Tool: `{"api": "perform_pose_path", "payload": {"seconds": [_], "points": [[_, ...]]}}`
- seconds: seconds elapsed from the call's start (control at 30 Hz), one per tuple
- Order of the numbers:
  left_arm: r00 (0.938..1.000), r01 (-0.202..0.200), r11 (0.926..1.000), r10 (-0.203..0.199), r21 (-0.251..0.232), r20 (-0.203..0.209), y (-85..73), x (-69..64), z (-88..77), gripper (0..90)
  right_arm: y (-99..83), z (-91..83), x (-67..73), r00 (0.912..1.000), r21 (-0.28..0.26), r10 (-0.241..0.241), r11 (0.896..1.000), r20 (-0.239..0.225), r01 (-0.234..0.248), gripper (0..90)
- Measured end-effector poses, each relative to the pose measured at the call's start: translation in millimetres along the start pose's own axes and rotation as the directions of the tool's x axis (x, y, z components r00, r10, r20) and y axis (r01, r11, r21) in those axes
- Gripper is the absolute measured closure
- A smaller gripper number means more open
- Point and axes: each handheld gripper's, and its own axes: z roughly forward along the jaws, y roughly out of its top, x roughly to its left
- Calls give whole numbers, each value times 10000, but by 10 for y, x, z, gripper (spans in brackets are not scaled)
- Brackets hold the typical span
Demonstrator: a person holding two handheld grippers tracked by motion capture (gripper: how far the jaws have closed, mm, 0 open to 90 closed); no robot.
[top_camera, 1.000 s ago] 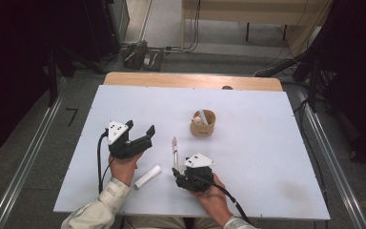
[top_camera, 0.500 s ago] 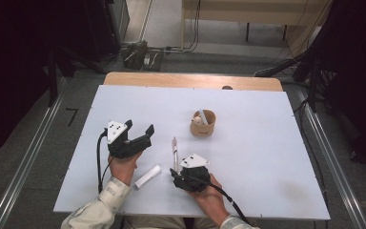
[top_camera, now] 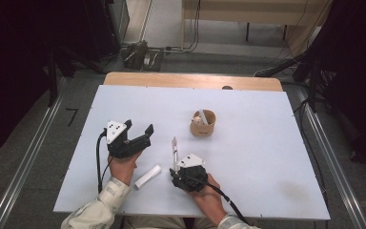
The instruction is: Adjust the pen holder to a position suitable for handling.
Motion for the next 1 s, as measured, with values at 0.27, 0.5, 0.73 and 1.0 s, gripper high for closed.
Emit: {"api": "perform_pose_path", "payload": {"seconds": [0.27,0.5,0.73,1.0], "points": [[10000,20,10000,-20,-4,31,1,-1,-6,173,3,0,-3,9998,-10,169,9999,138,-169,549],[10000,46,10000,-46,-17,56,5,7,-20,174,5,-10,-66,9975,5,663,9978,244,-663,692],[10000,74,9999,-73,-77,62,6,8,-28,175,9,-17,-94,9951,65,931,9956,327,-934,767],[9999,81,9999,-80,-118,85,9,9,-33,175,2,-24,-135,9953,23,961,9954,116,-962,783]]}}
